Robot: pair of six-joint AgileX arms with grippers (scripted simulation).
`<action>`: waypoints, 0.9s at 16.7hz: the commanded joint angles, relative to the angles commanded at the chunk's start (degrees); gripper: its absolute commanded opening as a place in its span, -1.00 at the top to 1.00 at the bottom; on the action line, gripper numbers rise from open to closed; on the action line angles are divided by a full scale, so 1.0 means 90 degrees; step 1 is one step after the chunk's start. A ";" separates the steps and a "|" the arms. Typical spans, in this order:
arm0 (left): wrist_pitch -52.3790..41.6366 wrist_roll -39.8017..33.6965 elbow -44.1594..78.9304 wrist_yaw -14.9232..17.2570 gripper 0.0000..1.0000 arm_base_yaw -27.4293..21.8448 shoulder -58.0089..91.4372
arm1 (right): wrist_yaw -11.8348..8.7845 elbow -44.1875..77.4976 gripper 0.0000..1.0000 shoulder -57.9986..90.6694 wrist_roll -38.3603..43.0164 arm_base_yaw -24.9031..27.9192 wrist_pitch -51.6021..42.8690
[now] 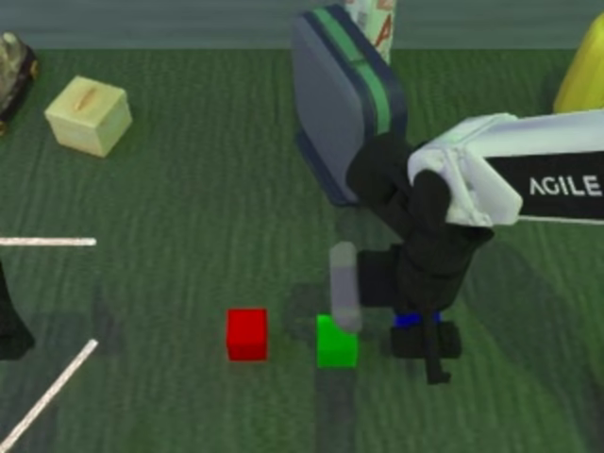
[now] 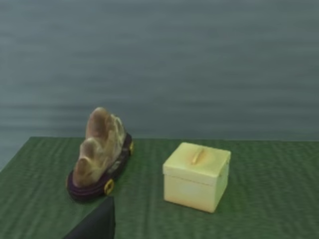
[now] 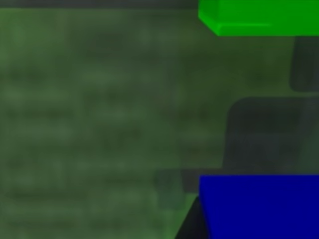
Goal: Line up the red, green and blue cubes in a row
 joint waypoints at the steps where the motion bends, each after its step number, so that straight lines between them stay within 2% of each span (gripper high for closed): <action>1: 0.0000 0.0000 0.0000 0.0000 -1.00 0.0000 0.0000 | 0.0000 0.0000 0.85 0.0000 0.0000 0.0000 0.0000; 13: 0.0000 0.0000 0.0000 0.0000 -1.00 0.0000 0.0000 | 0.0000 0.0000 -0.96 0.0000 0.0000 0.0000 0.0000; 15: 0.0000 0.0000 0.0000 0.0000 -1.00 0.0000 0.0000 | 0.0000 0.0000 -1.00 0.0000 0.0000 0.0000 0.0000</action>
